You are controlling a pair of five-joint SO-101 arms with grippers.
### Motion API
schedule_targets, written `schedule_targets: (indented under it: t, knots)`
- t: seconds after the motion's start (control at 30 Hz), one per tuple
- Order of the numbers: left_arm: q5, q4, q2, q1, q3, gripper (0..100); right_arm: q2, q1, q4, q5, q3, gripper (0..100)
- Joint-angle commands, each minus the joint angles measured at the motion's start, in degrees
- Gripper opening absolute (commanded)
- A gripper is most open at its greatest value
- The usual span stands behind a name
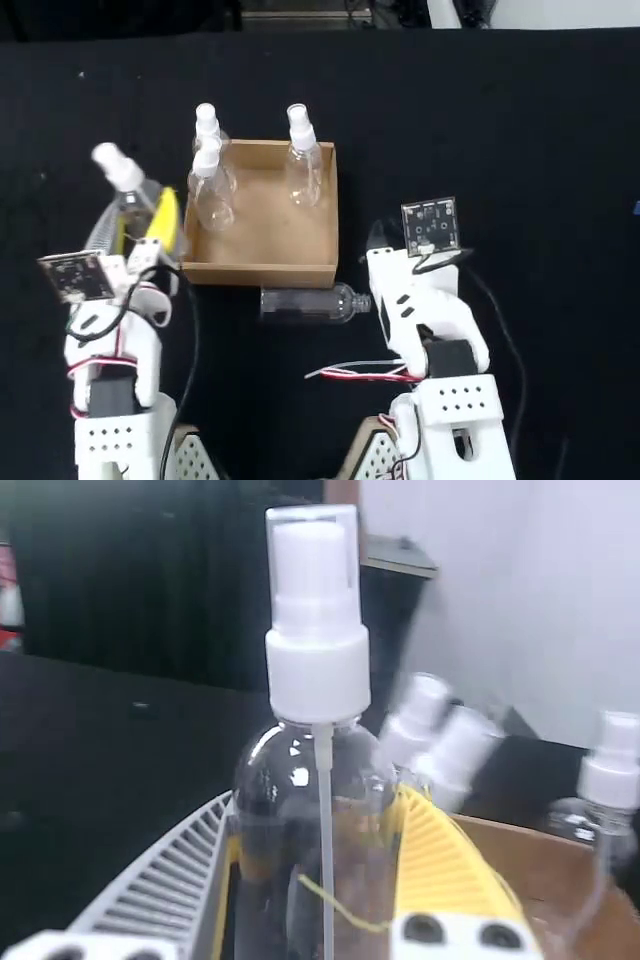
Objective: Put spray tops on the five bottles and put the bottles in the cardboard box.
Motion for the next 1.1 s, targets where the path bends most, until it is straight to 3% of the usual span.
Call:
schedule_targets:
  t: [0.0,0.17,0.3,0.6,0.83,1.07]
  knots:
    - [-3.52,-0.44,-0.88,-8.75,1.19,3,-1.45,-1.05,-1.05,0.00,-0.57,1.5]
    - [-4.92,-3.96,-0.18,-21.14,1.19,3,-1.36,-1.05,-1.05,0.00,-0.57,1.5]
    - [-8.35,-16.44,7.65,-26.77,1.54,3,-1.36,-1.05,-1.05,0.00,-0.57,1.5]
    - [-18.81,-44.84,39.30,-35.12,1.01,3,-1.36,-1.05,-0.97,0.00,-0.13,1.5]
    - [-18.20,-60.48,62.68,-38.90,-0.84,3,-1.54,-1.14,-0.97,0.00,0.04,1.5]
    - [-11.25,-80.18,82.73,-44.26,-2.51,3,-1.54,-1.14,-0.97,0.00,0.04,1.5]
